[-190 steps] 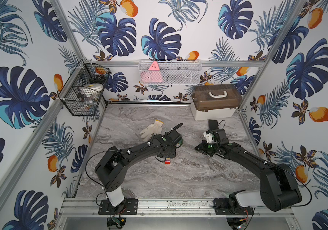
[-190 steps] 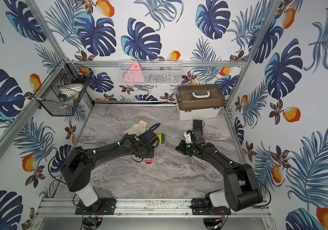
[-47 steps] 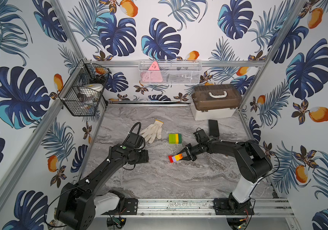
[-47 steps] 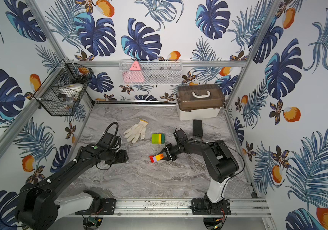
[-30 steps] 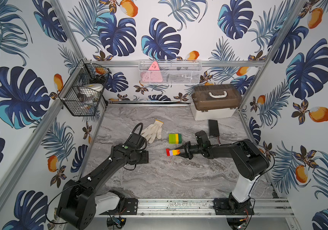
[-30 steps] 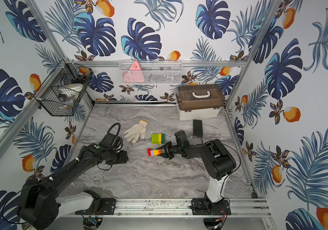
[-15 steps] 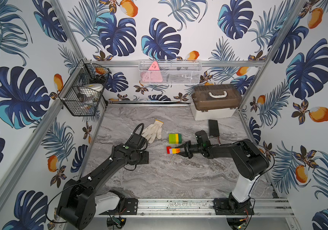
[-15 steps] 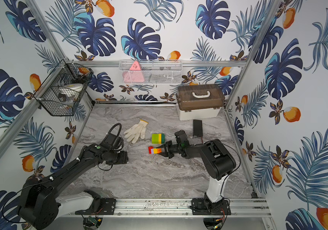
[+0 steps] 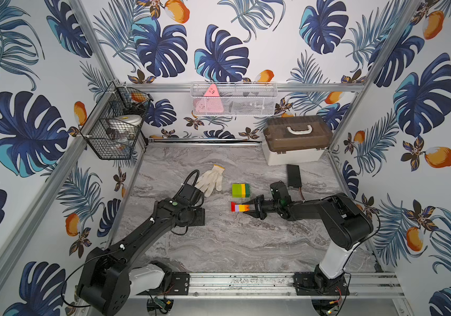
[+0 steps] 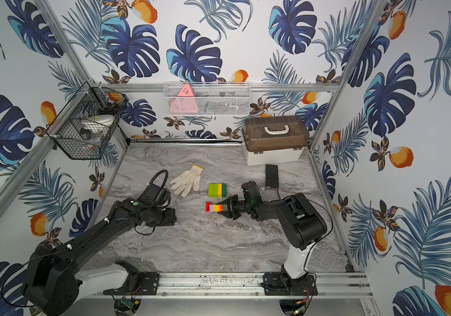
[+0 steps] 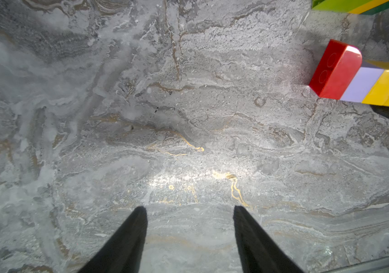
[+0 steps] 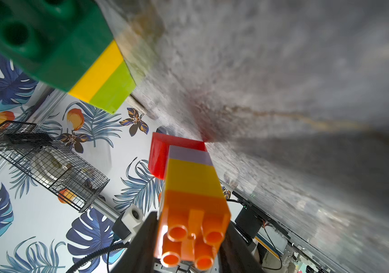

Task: Assemble the number 1 with lego
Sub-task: Place the lego brick at the center of the board, then reset both arms

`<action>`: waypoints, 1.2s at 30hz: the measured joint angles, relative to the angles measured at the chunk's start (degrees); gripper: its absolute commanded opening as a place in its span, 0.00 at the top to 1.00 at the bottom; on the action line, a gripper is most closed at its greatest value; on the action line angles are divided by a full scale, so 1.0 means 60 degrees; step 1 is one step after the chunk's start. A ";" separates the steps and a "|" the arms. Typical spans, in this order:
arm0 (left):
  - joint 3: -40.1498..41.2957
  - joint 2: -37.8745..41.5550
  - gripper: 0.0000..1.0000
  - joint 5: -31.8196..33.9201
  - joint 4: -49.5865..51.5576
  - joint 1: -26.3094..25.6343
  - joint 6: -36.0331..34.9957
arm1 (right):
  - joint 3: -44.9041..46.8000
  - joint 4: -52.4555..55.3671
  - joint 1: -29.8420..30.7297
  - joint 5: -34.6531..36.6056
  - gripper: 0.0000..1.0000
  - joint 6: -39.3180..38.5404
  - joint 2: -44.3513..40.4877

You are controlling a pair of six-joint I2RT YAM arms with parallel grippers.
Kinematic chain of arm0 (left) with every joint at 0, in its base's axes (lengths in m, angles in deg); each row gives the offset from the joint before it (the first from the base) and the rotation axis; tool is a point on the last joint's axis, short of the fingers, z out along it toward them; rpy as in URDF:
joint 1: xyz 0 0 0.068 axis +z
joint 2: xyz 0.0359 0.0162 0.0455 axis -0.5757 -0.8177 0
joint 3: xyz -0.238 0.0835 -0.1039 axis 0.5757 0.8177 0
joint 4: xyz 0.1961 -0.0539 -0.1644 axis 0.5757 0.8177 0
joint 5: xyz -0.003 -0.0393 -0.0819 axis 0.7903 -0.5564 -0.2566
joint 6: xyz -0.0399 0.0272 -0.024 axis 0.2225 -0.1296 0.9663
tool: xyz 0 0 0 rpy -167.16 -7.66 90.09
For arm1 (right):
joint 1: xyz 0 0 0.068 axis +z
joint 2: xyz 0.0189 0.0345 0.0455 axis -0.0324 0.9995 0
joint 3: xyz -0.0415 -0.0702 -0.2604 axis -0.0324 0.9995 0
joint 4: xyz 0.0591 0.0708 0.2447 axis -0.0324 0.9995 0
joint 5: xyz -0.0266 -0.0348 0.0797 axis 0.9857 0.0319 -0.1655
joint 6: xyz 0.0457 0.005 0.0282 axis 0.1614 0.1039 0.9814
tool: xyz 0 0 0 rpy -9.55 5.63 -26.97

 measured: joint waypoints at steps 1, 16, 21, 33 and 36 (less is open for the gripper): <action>0.0000 0.0007 0.36 0.0011 0.0015 -0.0004 0.0000 | 0.0007 -0.0069 0.0000 0.0004 0.56 0.0058 0.0018; -0.0011 0.0317 0.34 0.0470 0.0197 -0.0069 0.0004 | -0.1625 0.2951 -0.0251 0.0404 0.51 -0.1632 0.0131; -0.0029 0.0943 0.26 0.1118 0.0040 0.0335 -0.0004 | -0.4044 0.6910 -0.0514 0.2153 0.49 -0.5333 -0.0586; 0.1701 0.1581 0.02 0.3687 -0.3967 0.1545 -0.1188 | -0.2455 0.7934 -0.1912 0.7031 0.29 -1.1883 -0.3894; 0.2725 0.1566 0.02 0.4262 -0.5603 0.1832 -0.1861 | -0.0922 0.6426 -0.2116 0.7872 0.25 -1.3216 -0.5089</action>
